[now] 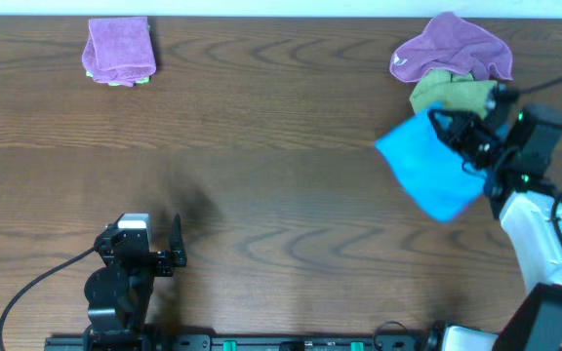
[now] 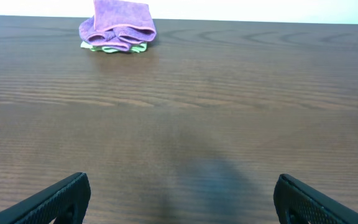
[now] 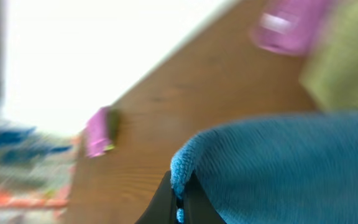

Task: Fold the cloth
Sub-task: 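Lift the blue cloth with the right gripper and drag it to table center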

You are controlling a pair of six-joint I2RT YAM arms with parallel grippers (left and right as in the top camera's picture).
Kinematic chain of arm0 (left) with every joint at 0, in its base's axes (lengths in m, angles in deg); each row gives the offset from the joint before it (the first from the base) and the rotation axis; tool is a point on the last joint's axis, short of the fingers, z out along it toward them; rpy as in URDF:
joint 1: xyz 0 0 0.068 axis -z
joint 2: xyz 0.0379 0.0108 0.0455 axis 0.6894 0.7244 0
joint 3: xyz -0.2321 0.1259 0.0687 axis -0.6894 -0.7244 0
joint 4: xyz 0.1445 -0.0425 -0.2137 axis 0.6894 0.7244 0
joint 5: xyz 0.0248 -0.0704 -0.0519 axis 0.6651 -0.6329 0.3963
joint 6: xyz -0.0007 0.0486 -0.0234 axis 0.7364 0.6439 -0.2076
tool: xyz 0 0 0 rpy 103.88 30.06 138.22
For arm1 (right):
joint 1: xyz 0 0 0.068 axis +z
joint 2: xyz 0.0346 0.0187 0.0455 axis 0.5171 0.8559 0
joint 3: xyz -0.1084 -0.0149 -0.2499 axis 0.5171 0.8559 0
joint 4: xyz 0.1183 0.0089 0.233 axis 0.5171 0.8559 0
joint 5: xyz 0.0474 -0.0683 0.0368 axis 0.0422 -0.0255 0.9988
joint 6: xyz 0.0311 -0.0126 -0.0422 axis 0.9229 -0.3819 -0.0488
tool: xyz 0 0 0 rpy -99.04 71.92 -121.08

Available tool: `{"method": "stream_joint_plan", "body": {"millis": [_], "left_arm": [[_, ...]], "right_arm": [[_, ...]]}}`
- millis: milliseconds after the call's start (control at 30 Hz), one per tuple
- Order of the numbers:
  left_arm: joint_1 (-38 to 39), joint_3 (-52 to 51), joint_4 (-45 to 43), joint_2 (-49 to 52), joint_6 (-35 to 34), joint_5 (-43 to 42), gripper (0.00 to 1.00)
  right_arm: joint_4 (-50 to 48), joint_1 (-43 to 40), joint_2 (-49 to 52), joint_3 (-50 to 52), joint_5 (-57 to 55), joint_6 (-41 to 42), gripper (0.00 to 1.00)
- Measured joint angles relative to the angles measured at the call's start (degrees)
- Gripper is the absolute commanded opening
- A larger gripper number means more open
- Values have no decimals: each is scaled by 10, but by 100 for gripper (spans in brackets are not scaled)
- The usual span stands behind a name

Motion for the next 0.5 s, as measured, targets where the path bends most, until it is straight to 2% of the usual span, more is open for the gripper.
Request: {"method": "stream_joint_plan", "body": {"millis": [200, 500], "left_arm": [[0, 0, 0, 0, 0, 0, 95], [0, 0, 0, 0, 0, 0, 95]], "right_arm": [[-1, 90, 0, -103, 59, 2, 2], [6, 230, 0, -224, 84, 2, 1]]}}
